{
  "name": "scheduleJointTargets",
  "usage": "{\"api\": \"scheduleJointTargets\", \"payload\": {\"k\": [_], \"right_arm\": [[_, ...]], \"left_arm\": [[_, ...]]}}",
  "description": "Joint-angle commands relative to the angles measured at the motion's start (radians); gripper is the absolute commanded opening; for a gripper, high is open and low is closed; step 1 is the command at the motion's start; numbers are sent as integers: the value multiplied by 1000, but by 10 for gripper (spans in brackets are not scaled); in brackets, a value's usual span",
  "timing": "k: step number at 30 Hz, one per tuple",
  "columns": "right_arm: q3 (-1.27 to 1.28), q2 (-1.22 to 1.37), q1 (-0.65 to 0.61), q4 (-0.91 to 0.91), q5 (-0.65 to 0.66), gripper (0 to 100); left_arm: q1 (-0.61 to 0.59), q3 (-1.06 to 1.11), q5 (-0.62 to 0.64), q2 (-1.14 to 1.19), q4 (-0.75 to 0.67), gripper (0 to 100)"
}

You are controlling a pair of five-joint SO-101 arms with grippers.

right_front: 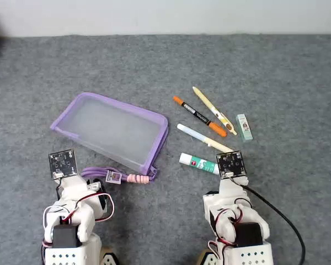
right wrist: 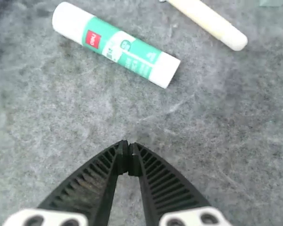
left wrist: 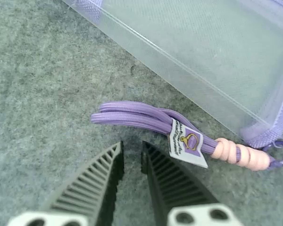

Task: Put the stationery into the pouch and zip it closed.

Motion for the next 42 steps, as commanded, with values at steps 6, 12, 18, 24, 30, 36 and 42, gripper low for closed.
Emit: {"api": "scheduleJointTargets", "payload": {"k": [6, 12, 18, 24, 30, 36, 42], "right_arm": [[-130, 4, -19, -84, -80, 8], [-222, 5, -197, -13, -160, 8], [-235, 22, -298, -12, -184, 8], [-404, 289, -302, -21, -190, 8], [-667, 708, -312, -24, -189, 8], [-838, 1020, -395, -113, -193, 8], [-996, 1299, -507, -157, -310, 8]], "left_arm": [[-5, -8, 3, -9, 3, 70], [-5, -8, 3, -9, 3, 70], [-5, -8, 3, -9, 3, 70], [-5, -8, 3, -9, 3, 70], [-5, -8, 3, -9, 3, 70], [-5, -8, 3, -9, 3, 70], [-5, -8, 3, -9, 3, 70]]}}
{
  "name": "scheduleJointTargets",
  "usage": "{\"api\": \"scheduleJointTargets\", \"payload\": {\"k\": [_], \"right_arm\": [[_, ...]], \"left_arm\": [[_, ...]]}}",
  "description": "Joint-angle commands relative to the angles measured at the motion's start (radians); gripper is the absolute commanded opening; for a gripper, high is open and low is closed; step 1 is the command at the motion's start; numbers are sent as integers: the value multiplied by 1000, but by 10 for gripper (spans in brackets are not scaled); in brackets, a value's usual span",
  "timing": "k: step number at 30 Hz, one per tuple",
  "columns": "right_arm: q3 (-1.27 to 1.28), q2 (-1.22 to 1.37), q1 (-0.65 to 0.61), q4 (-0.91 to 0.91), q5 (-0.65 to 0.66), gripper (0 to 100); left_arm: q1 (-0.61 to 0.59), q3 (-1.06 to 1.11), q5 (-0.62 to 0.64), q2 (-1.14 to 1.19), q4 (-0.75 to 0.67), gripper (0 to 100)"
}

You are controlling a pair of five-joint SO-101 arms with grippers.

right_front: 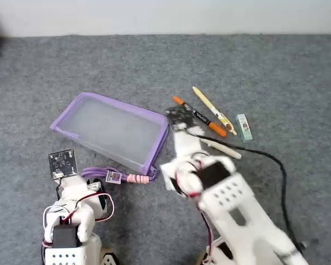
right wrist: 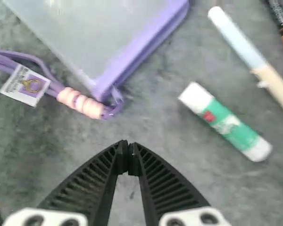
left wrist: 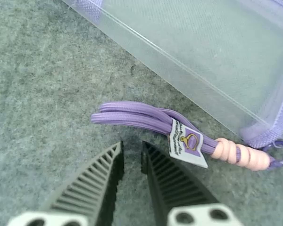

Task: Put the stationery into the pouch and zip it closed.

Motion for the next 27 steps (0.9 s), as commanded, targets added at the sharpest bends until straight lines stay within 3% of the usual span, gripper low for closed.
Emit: {"api": "scheduleJointTargets", "payload": {"k": [1, 19, 27], "right_arm": [[-141, 159, -70, -18, -63, 8], [-535, 684, -239, -22, -135, 8], [-574, 845, -225, -177, -133, 8]], "left_arm": [[-5, -8, 3, -9, 3, 70], [-5, -8, 3, -9, 3, 70], [-5, -8, 3, -9, 3, 70]]}}
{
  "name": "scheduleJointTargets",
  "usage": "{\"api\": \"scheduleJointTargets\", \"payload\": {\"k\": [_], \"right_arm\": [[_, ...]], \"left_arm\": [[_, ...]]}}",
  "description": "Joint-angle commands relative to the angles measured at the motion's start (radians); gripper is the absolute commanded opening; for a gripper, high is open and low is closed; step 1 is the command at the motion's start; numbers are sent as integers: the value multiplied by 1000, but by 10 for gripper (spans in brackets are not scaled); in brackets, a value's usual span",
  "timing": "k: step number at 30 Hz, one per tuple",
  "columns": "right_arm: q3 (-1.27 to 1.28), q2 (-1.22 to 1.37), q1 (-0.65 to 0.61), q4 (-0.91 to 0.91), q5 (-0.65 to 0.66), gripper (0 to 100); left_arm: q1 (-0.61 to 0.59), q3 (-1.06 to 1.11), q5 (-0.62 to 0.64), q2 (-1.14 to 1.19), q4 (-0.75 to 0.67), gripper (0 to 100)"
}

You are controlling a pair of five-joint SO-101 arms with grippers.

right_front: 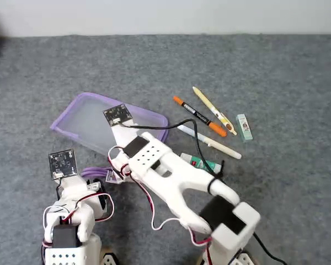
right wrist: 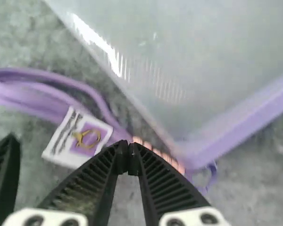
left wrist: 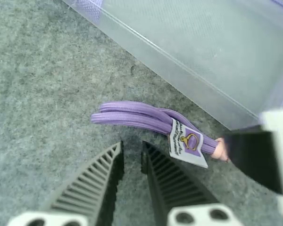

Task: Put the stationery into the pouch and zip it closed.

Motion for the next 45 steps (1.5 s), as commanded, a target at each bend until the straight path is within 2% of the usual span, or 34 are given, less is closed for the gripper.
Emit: {"api": "scheduleJointTargets", "payload": {"k": [1, 5, 9, 16, 28, 34, 40, 45], "right_arm": [[-49, 24, 15, -61, -8, 8], [-44, 51, 38, -41, -3, 8], [-48, 24, 64, 90, 8, 8], [-48, -48, 114, 303, 178, 8], [-48, -87, 291, 584, 419, 8], [-43, -170, 294, 650, 405, 8], [-11, -358, 308, 656, 226, 8], [173, -464, 303, 426, 158, 8]], "left_arm": [[-5, -8, 3, -9, 3, 70], [-5, -8, 3, -9, 3, 70], [-5, -8, 3, -9, 3, 70], [-5, -8, 3, -9, 3, 70], [-5, -8, 3, -9, 3, 70], [-5, -8, 3, -9, 3, 70], [-5, -8, 3, -9, 3, 70], [-5, -8, 3, -9, 3, 70]]}}
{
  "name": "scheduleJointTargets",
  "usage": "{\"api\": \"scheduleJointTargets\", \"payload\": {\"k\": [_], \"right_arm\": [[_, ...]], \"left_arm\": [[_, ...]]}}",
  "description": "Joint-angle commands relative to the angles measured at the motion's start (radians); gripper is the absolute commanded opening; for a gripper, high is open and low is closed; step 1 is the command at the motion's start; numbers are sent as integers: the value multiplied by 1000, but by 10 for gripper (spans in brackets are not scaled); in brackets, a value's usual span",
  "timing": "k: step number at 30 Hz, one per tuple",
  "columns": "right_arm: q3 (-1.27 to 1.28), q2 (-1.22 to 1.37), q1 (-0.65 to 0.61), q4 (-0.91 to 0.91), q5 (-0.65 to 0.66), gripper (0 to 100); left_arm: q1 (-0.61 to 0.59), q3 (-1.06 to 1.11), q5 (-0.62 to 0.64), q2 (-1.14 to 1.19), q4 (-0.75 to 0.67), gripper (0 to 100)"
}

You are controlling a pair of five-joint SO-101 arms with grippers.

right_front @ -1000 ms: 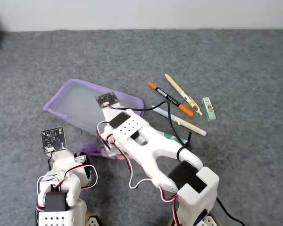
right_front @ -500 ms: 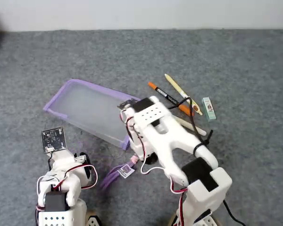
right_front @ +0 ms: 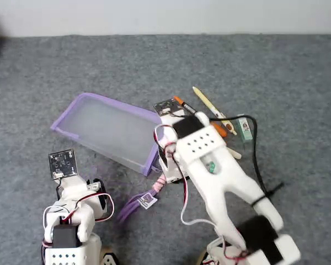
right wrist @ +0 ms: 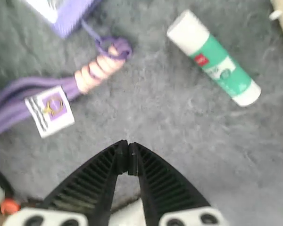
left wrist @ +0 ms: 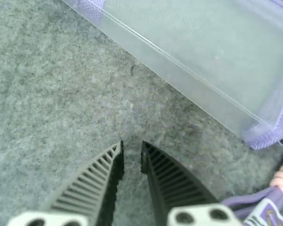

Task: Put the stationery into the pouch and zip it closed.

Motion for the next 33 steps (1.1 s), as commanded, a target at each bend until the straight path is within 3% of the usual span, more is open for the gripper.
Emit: {"api": "scheduleJointTargets", "payload": {"k": [1, 8, 15, 24, 33], "right_arm": [[110, -79, 5, -183, -55, 9], [181, -62, -110, -312, -164, 27], [124, 97, -168, -372, -265, 224], [-48, 331, -160, -367, -259, 134], [-124, 440, -150, -372, -259, 132]], "left_arm": [[-5, -8, 3, -9, 3, 70], [-5, -8, 3, -9, 3, 70], [-5, -8, 3, -9, 3, 70], [-5, -8, 3, -9, 3, 70], [-5, -8, 3, -9, 3, 70]]}}
